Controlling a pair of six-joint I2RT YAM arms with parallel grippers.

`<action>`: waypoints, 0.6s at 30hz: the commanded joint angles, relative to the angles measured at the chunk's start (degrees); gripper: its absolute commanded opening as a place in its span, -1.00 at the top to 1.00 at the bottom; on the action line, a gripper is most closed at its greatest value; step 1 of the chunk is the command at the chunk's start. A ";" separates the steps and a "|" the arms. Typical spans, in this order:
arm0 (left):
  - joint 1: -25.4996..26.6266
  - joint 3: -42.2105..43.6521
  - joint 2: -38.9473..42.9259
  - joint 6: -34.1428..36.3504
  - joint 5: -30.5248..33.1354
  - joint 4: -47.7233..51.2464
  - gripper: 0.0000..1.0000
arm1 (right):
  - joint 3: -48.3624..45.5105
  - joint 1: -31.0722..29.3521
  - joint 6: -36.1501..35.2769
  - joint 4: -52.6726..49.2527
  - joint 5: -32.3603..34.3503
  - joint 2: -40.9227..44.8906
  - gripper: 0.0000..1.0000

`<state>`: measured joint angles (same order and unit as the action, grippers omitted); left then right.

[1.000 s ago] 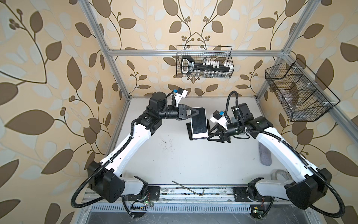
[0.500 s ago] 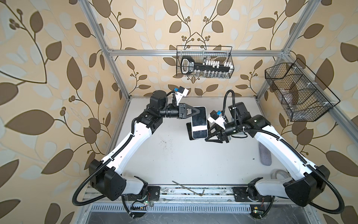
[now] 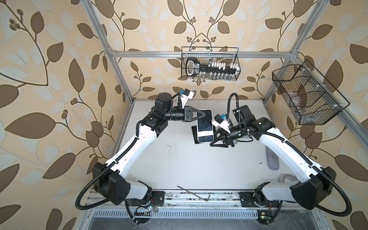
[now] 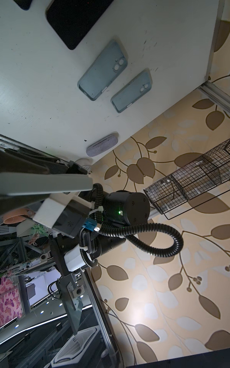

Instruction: Take the phone out of the phone case

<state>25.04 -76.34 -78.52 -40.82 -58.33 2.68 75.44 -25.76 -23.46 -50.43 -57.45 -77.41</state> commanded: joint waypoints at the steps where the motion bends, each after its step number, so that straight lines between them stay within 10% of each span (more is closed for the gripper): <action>1: 0.01 -2.44 0.17 0.70 -1.08 -5.01 1.00 | 2.30 -0.50 -1.33 0.63 -2.69 -0.34 0.11; 18: -1.21 -2.81 0.45 16.68 4.59 -1.63 1.00 | 3.97 -0.94 0.32 4.36 5.33 -2.36 0.10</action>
<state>24.71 -76.31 -78.63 -28.86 -54.06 3.51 76.93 -26.87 -21.91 -46.54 -52.80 -78.30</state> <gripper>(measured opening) 0.114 0.452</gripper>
